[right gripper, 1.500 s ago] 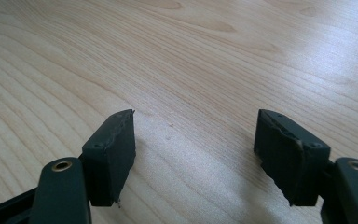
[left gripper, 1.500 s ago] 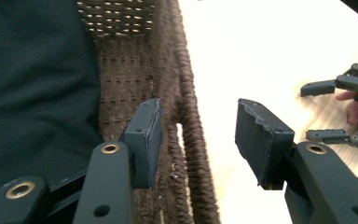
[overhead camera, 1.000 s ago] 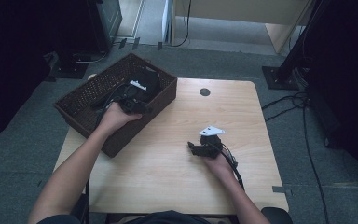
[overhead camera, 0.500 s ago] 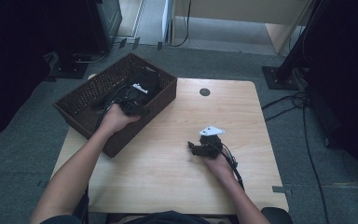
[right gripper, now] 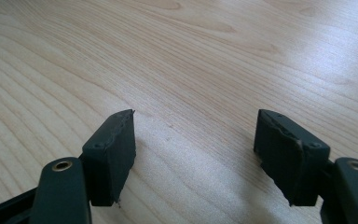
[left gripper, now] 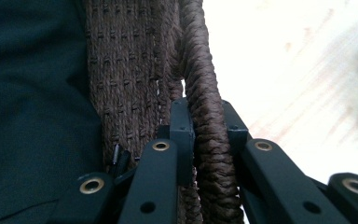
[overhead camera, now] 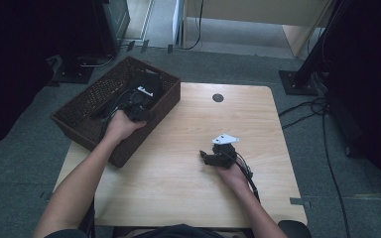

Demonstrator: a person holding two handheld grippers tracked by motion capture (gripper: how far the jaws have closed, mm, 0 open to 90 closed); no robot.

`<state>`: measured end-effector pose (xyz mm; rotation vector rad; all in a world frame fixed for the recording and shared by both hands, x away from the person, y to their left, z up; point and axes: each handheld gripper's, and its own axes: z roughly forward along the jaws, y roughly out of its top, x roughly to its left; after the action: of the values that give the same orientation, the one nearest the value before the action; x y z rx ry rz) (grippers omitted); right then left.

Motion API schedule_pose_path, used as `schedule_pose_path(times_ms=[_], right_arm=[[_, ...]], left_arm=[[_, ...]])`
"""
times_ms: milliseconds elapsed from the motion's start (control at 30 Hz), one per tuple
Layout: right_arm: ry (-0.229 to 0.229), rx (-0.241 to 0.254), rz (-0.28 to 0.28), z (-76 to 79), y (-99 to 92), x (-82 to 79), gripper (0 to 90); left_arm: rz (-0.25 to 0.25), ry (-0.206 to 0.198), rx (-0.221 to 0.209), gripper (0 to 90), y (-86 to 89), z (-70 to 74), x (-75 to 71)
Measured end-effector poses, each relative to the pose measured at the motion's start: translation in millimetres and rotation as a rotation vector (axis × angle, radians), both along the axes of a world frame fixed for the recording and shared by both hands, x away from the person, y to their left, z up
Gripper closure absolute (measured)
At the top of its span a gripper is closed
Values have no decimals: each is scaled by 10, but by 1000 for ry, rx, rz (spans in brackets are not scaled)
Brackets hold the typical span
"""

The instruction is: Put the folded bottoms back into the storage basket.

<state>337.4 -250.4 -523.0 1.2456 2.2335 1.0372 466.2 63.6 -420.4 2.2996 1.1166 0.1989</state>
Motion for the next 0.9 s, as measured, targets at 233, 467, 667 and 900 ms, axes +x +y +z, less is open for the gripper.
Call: schedule_pose_path(times_ms=[233, 467, 667, 900], right_arm=[[0, 2, -1, 0, 2, -1, 293], [0, 3, -3, 0, 4, 0, 293], [1, 3, -5, 1, 6, 1, 294], [2, 3, -6, 2, 7, 2, 296]], left_arm=[[138, 3, -3, 800, 271, 2, 112], [256, 3, -11, 799, 565, 3, 260], [321, 3, 5, 798, 624, 10, 428], [375, 9, -13, 795, 639, 7, 588]])
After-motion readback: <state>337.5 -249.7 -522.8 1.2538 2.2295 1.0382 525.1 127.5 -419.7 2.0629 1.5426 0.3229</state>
